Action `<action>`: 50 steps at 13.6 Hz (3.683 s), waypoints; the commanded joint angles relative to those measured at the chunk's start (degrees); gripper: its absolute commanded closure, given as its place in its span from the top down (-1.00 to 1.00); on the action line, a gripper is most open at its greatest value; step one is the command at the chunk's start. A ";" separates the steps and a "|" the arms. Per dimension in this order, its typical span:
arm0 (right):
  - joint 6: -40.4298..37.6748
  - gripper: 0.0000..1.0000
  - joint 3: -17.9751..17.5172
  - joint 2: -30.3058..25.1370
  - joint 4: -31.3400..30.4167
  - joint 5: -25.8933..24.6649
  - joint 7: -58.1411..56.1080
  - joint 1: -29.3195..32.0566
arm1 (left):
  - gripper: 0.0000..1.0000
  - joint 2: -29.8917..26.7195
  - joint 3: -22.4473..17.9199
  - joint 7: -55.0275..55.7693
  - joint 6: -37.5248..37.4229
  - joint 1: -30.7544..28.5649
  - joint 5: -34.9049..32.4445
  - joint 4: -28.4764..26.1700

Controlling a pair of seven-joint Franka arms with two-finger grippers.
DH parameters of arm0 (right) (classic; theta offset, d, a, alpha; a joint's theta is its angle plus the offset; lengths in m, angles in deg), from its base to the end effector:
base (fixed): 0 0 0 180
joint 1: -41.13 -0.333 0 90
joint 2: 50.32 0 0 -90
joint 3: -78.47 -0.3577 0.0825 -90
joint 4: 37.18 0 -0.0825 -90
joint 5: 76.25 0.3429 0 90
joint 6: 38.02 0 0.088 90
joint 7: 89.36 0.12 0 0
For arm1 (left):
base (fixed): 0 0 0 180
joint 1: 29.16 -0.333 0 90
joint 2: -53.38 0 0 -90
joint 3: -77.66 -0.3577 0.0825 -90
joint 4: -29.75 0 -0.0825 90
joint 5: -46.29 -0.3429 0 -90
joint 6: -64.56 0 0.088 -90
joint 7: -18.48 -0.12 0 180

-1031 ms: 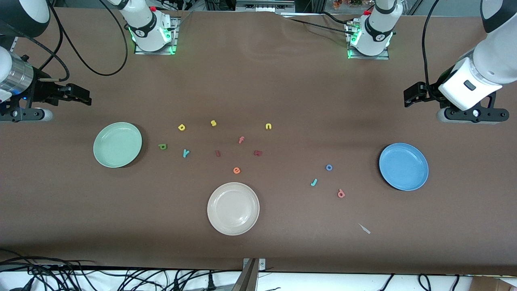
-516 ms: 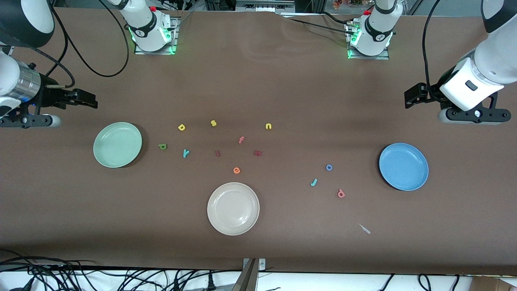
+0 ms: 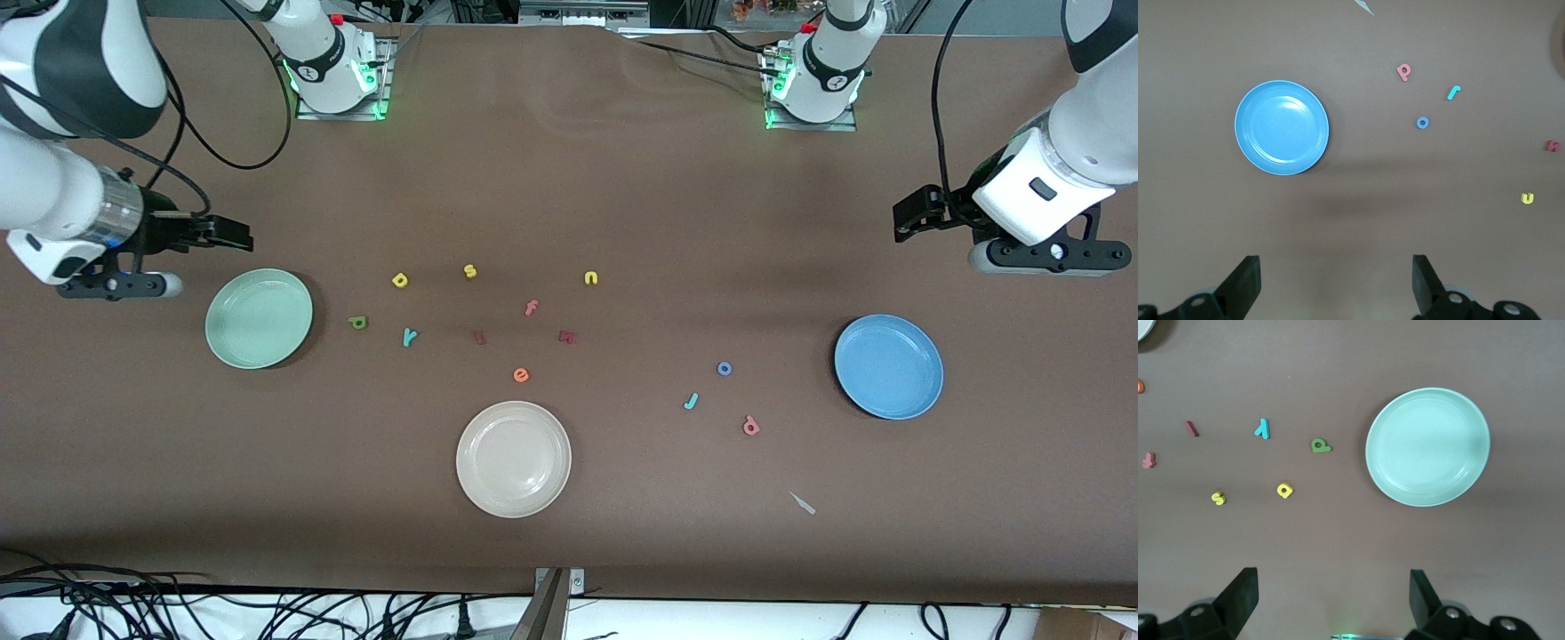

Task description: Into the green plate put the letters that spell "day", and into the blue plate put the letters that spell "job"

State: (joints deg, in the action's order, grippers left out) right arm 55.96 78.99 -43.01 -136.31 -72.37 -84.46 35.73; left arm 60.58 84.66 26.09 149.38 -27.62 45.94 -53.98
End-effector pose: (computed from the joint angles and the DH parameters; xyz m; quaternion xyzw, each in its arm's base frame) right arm 0.5370 0.0538 0.5235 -0.9935 0.0062 0.1108 0.0234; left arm 0.5401 -0.0753 0.6262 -0.9986 0.0079 0.0530 0.0029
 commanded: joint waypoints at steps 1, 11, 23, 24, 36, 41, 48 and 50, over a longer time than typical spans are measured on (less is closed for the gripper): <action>4.35 1.00 -1.83 -0.80 -4.04 0.60 4.93 -0.92 | 1.00 -0.43 0.21 -1.02 0.34 0.03 -1.05 0.14; 27.29 1.00 -2.63 5.17 -16.60 0.07 21.65 -11.47 | 1.00 -0.43 0.39 -0.94 1.40 0.12 -1.23 0.14; 57.51 1.00 -5.18 7.63 -37.34 -0.19 21.03 -12.09 | 1.00 -0.43 1.52 -0.94 1.48 3.46 -2.97 0.23; 60.24 1.00 -5.27 7.81 -38.93 -0.10 20.77 -12.09 | 1.00 -0.43 1.88 -0.85 1.48 3.55 -3.68 0.23; 62.99 0.41 -5.27 12.03 -38.86 -0.10 19.01 -12.18 | 1.00 -2.36 1.71 -0.94 0.78 1.26 -3.34 0.23; 63.08 0.28 -5.36 12.12 -38.16 -0.02 19.01 -12.09 | 1.00 -2.37 1.71 -0.06 0.69 1.09 -2.63 0.23; 63.08 0.24 -5.35 13.26 -36.75 -0.02 19.01 -12.00 | 1.00 -2.28 1.88 -0.67 -2.03 -4.80 3.43 0.23; 63.08 0.24 -5.27 14.05 -36.13 -0.02 18.92 -12.09 | 1.00 -2.28 2.32 -0.50 -2.12 -4.28 2.91 0.23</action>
State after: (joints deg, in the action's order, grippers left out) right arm 118.41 73.84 -30.63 -173.84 -72.38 -64.93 23.64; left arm 58.78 86.06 25.90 148.26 -32.10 48.18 -53.92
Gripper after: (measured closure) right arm 0.379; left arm 0.000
